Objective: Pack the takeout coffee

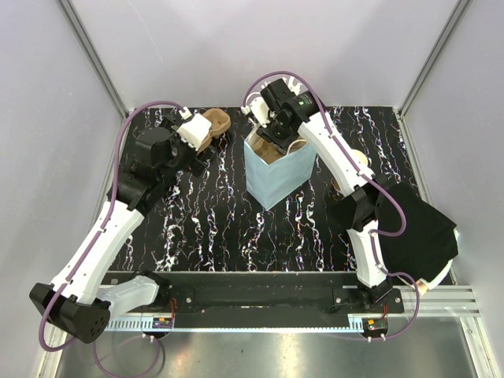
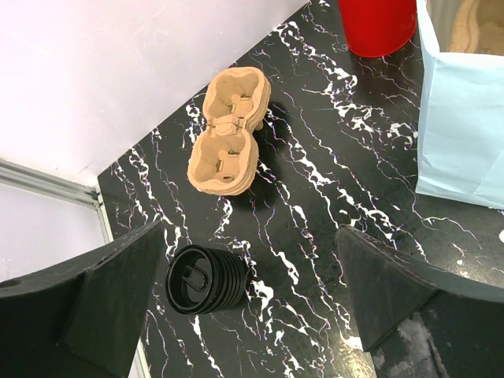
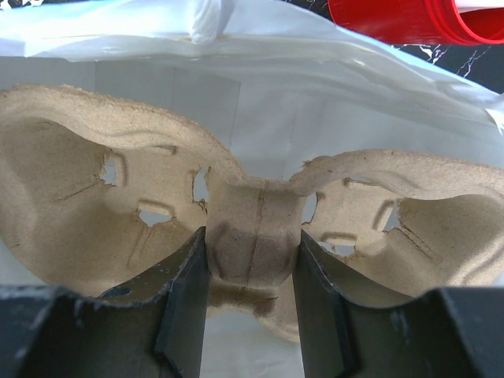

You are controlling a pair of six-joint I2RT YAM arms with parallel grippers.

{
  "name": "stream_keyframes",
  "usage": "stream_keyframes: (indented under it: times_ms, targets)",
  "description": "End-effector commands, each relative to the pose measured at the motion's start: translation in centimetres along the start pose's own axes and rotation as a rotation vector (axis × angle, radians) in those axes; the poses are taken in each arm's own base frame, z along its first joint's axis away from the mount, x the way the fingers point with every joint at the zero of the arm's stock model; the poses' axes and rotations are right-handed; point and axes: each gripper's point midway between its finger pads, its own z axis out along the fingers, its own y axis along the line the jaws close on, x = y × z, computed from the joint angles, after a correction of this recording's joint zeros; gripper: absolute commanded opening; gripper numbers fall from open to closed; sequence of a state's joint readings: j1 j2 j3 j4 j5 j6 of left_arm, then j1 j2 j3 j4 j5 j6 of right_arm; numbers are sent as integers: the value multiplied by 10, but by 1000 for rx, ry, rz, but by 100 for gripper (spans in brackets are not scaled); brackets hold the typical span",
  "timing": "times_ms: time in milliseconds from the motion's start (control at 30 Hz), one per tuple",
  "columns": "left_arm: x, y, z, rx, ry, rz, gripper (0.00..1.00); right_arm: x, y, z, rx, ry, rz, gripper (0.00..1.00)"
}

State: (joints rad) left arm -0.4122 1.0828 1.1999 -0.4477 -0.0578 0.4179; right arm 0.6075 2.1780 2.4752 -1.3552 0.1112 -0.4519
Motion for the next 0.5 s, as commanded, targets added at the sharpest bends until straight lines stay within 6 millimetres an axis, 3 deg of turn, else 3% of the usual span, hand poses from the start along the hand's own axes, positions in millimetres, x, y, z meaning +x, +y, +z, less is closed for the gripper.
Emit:
stream_keyframes:
  times_ms: [0,467]
  targets:
    - [-14,2,1,-2,-54,-15,99,59,23,-21,-116,235,-31,43]
    - [-13,1,1,3,-52,-17,99,68,40,-8,-202,276,-27,43]
